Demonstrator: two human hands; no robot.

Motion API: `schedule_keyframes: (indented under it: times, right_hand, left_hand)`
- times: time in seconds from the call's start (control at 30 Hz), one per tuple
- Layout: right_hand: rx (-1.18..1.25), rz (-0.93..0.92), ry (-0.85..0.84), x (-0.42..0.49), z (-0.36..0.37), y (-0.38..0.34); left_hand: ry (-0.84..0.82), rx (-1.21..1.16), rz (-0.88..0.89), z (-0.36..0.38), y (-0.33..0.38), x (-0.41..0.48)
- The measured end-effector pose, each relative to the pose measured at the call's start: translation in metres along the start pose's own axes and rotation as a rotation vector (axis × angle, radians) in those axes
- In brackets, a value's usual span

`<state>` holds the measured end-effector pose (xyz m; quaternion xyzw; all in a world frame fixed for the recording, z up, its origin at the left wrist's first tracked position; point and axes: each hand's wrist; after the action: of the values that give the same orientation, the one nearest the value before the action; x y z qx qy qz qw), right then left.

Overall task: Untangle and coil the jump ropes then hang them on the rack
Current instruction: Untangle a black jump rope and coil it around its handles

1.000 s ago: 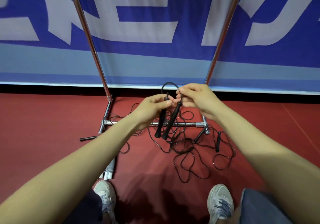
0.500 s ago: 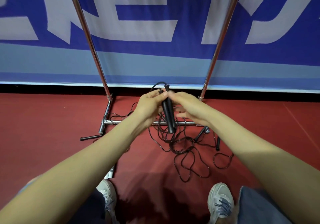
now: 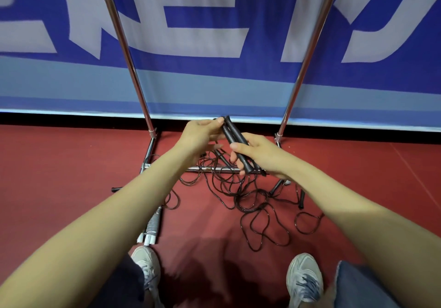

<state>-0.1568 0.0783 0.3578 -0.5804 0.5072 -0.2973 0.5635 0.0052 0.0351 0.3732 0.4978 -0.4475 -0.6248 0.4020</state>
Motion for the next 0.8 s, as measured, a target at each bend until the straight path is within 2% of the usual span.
schedule_keyframes:
  times: [0.07,0.13,0.17,0.2,0.27,0.33,0.43,0.53,0.8]
  right_hand:
    - [0.001,-0.014,-0.029,-0.002,-0.007,-0.002]
    - [0.034,-0.009,-0.103,-0.005,-0.016,-0.005]
    - [0.063,-0.002,-0.152,-0.007,-0.02,-0.007]
    - [0.09,0.002,-0.199,-0.009,-0.023,-0.009]
    - [0.119,0.008,-0.266,-0.013,-0.029,-0.013]
    - [0.116,0.025,-0.295,-0.016,-0.035,-0.015]
    - [0.074,0.051,-0.288,-0.019,-0.045,-0.017]
    - [0.066,0.043,-0.284,-0.02,-0.051,-0.016]
    - [0.076,0.058,-0.289,-0.021,-0.057,-0.013]
  left_hand:
    - [0.092,0.476,0.109,-0.014,0.004,0.004]
    - [0.188,0.666,0.236,-0.024,0.005,0.01]
    - [0.161,0.657,0.274,-0.027,0.004,0.011]
    - [0.065,0.597,0.284,-0.028,0.004,0.011]
    - [-0.197,0.436,0.218,-0.027,0.002,0.013]
    - [-0.341,0.292,0.134,-0.027,-0.001,0.014]
    - [-0.337,0.141,0.109,-0.029,0.003,0.016]
    - [-0.313,0.134,0.17,-0.032,0.007,0.019]
    - [-0.307,0.142,0.166,-0.039,0.013,0.02]
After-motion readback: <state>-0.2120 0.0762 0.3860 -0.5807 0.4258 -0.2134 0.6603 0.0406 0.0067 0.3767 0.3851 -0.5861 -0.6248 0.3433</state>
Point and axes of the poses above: each hand's wrist, its own x-axis towards the middle knuckle, its own z-axis out of the palm, y = z × x, and after that the axes turned 5 degrees about -x, right-handed
